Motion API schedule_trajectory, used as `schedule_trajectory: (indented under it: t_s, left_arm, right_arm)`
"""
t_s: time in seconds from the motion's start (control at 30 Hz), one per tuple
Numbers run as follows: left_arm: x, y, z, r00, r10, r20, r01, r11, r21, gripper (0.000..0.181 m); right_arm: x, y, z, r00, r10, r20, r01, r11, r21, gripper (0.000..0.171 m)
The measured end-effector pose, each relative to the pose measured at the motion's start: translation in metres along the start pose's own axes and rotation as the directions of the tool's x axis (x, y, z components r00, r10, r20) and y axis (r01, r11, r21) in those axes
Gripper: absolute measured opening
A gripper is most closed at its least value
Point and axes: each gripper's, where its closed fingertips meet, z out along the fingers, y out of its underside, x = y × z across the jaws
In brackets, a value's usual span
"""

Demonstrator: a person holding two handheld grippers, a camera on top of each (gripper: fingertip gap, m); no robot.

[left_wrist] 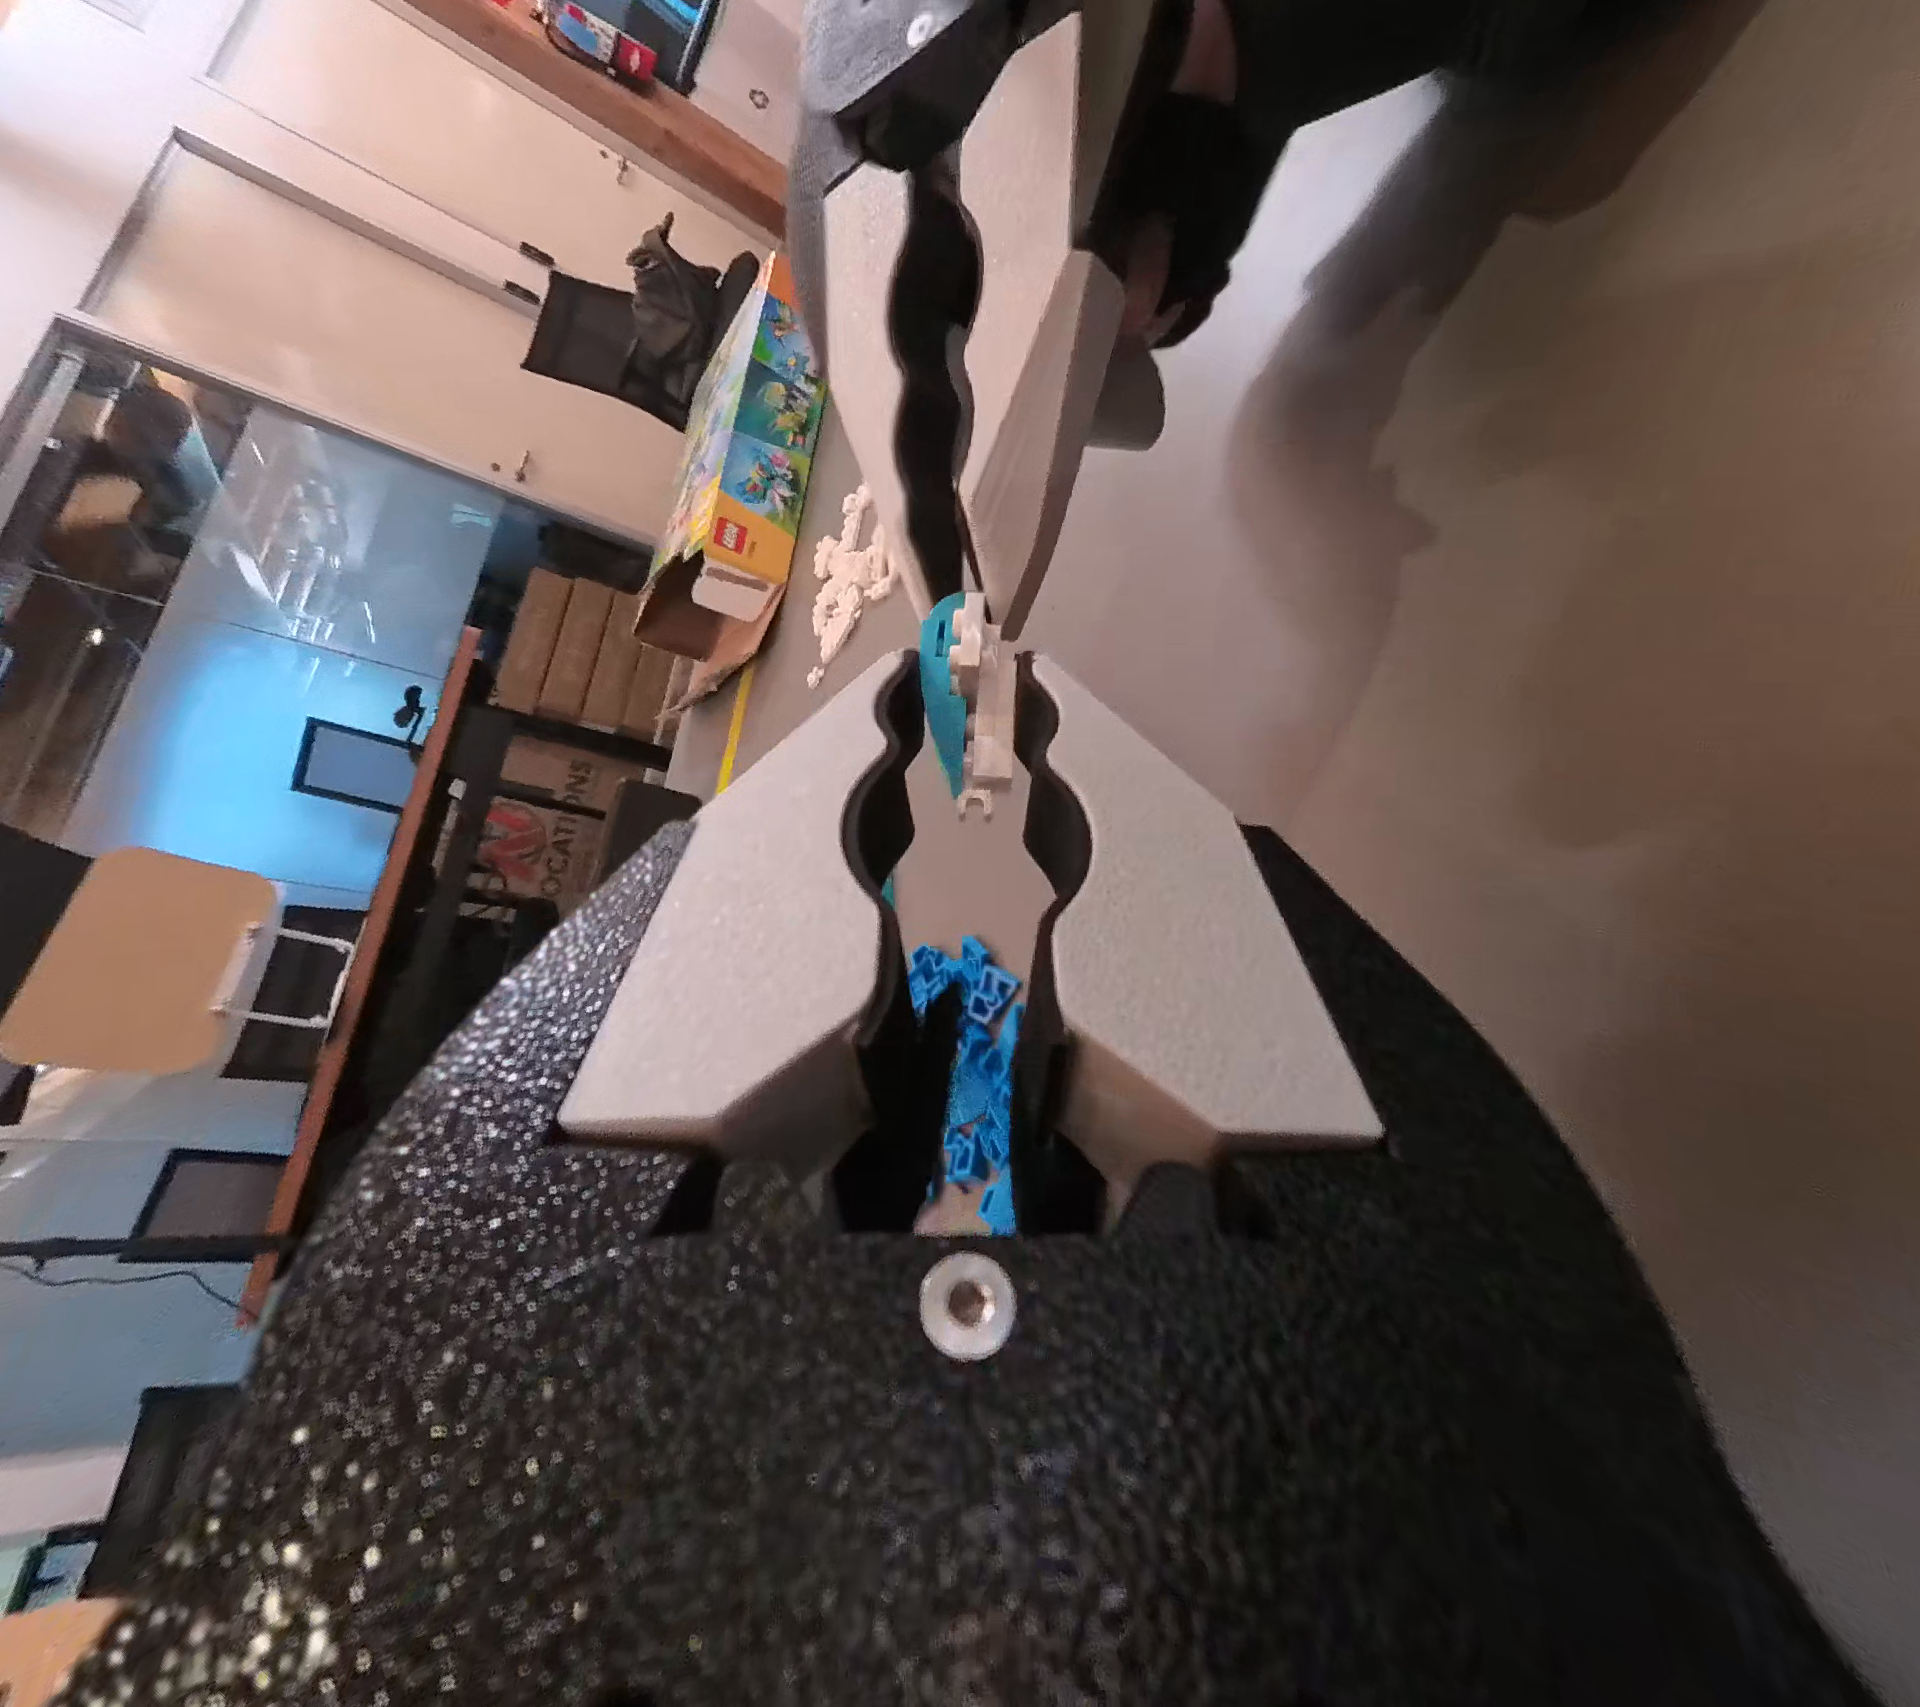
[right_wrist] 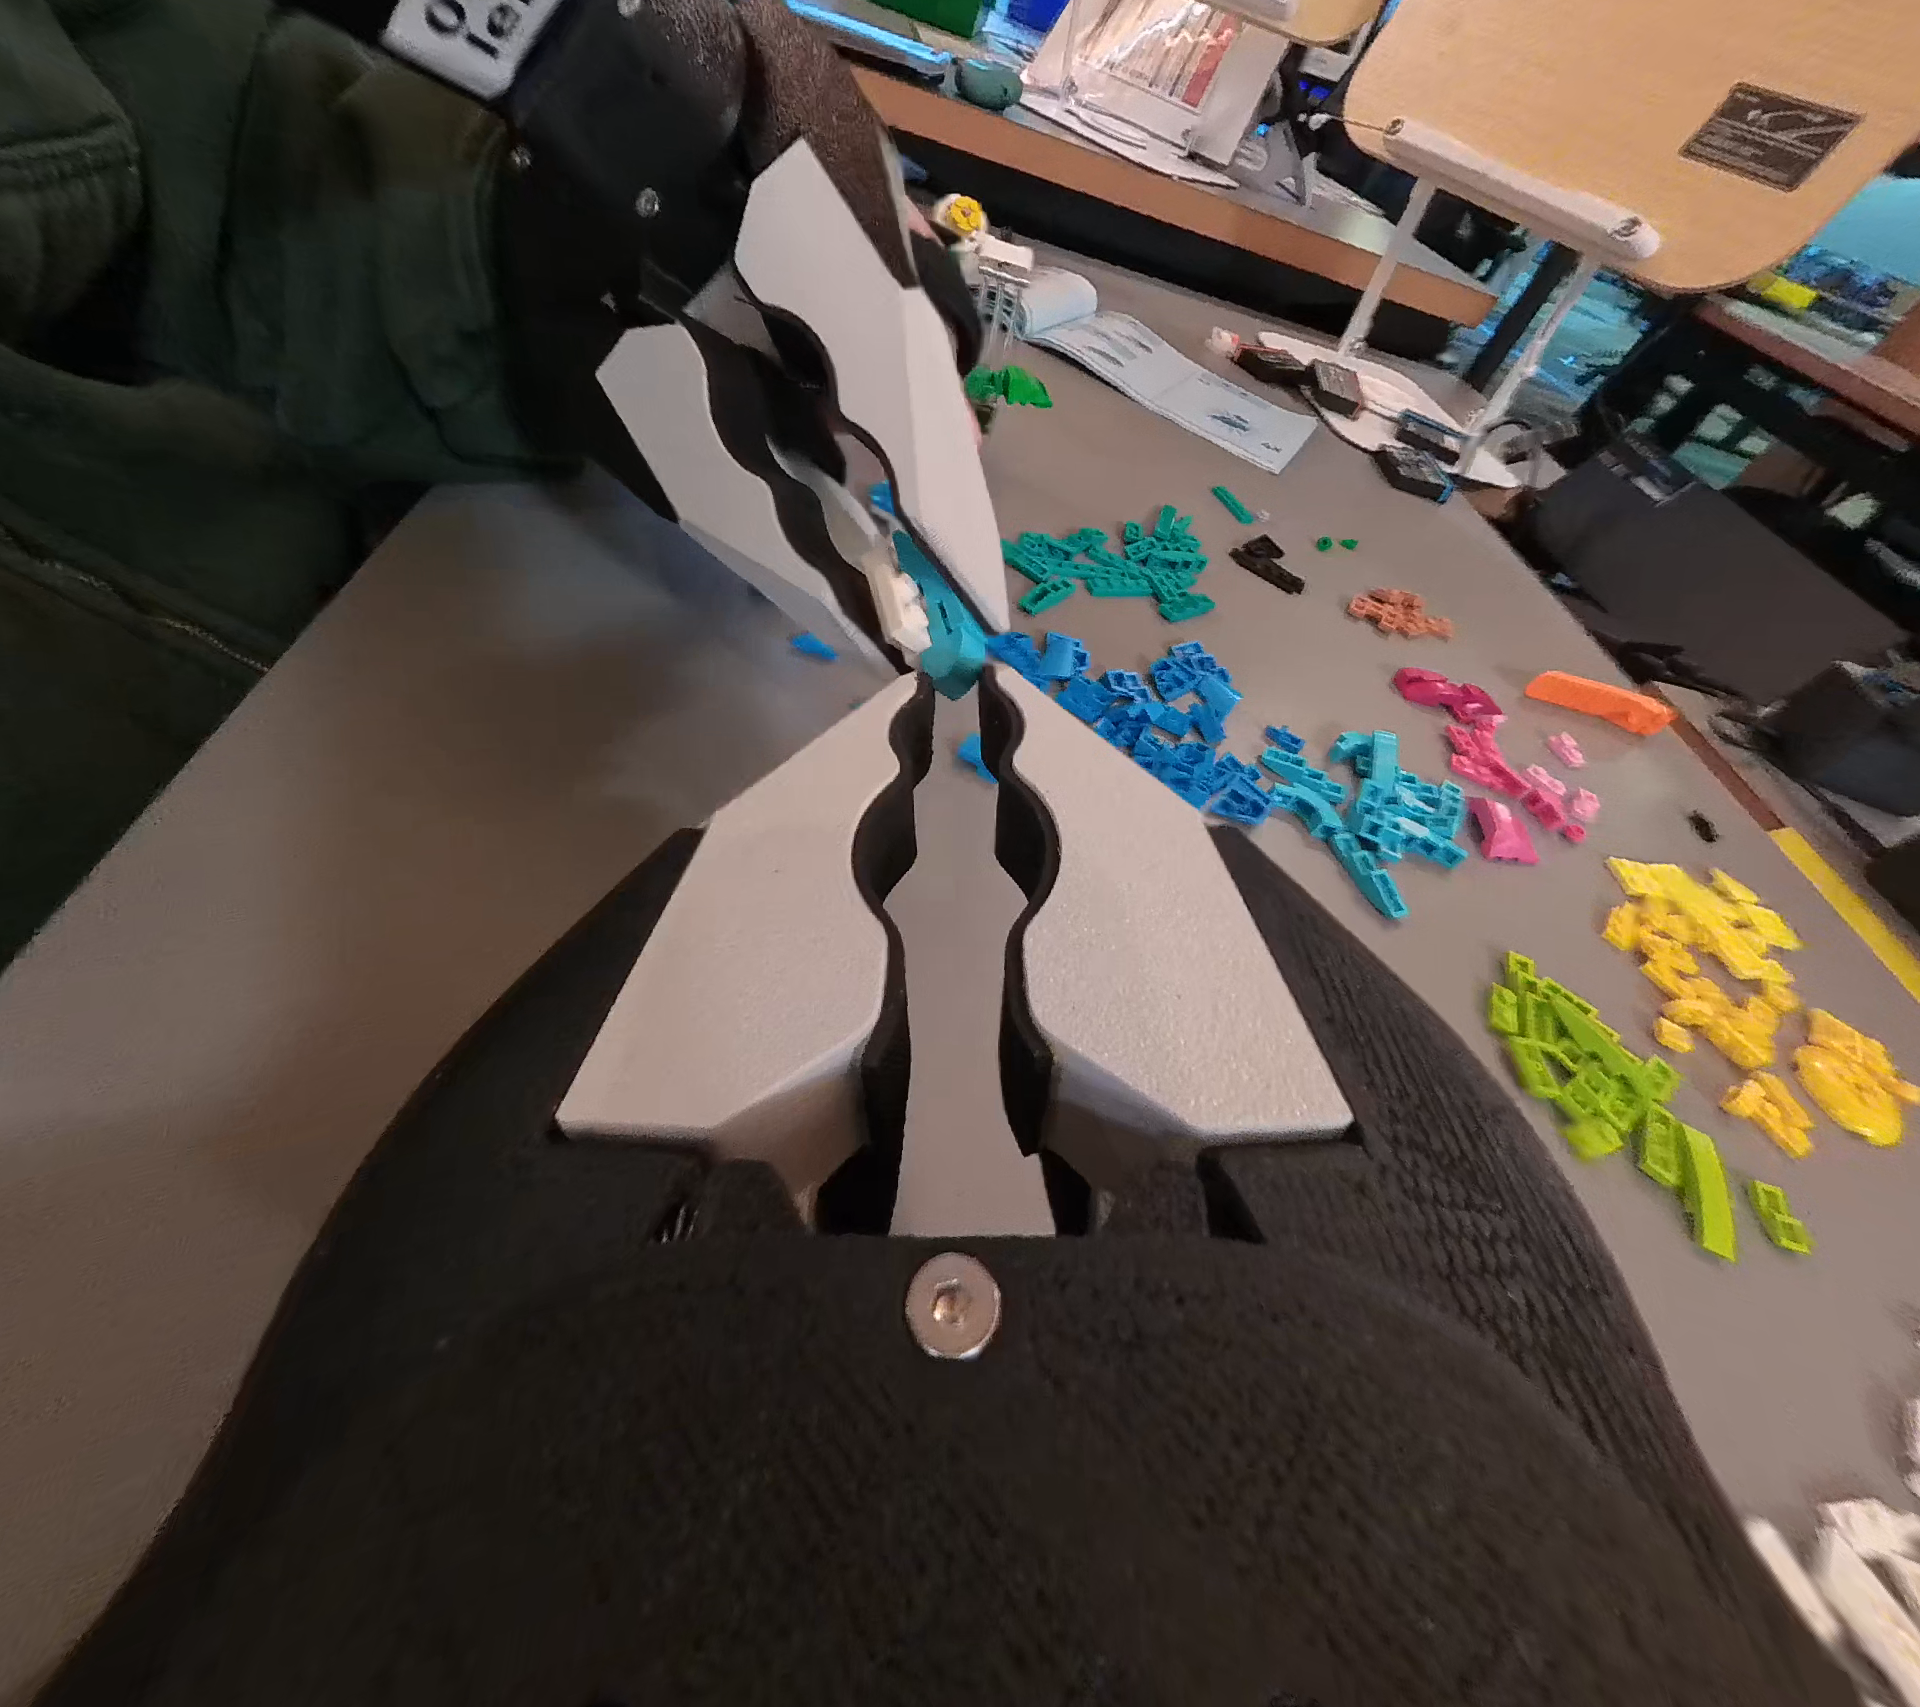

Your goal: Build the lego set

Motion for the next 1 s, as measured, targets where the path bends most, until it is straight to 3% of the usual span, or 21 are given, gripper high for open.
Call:
schedule_trajectory:
  t_s: [0.13,0.2,0.33,0.5,0.83,0.9,1.0]
  left_arm:
    - [-0.005,0.010,0.002,0.989,-0.149,-0.019,0.148,0.989,-0.016,0.015]
    - [-0.003,0.011,0.001,0.975,-0.215,-0.056,0.215,0.977,-0.006,0.015]
    - [0.006,0.001,0.000,0.943,-0.294,-0.155,0.302,0.953,0.035,0.014]
    - [0.015,-0.007,-0.001,0.933,-0.289,-0.216,0.309,0.949,0.064,0.014]
    - [0.006,-0.005,-0.001,0.965,-0.228,-0.130,0.238,0.969,0.069,0.014]
    - [0.003,-0.004,-0.001,0.955,-0.263,-0.134,0.274,0.959,0.070,0.014]
    - [0.003,-0.007,-0.004,0.929,-0.323,-0.183,0.343,0.934,0.096,0.014]
  right_arm:
    - [-0.004,-0.008,-0.002,0.983,-0.176,-0.047,0.177,0.984,0.017,0.018]
    - [-0.010,-0.018,-0.005,0.980,-0.195,-0.027,0.196,0.978,0.073,0.018]
    - [-0.017,-0.013,0.000,0.973,-0.230,-0.005,0.230,0.972,0.041,0.017]
    - [-0.019,-0.012,0.001,0.971,-0.238,0.008,0.238,0.971,0.038,0.005]
    - [-0.013,-0.015,0.002,0.984,-0.178,-0.018,0.178,0.982,0.054,0.004]
    - [-0.010,-0.017,0.002,0.982,-0.183,-0.044,0.186,0.981,0.062,0.006]
    - [-0.008,-0.014,-0.002,0.979,-0.199,-0.043,0.201,0.979,0.046,0.024]
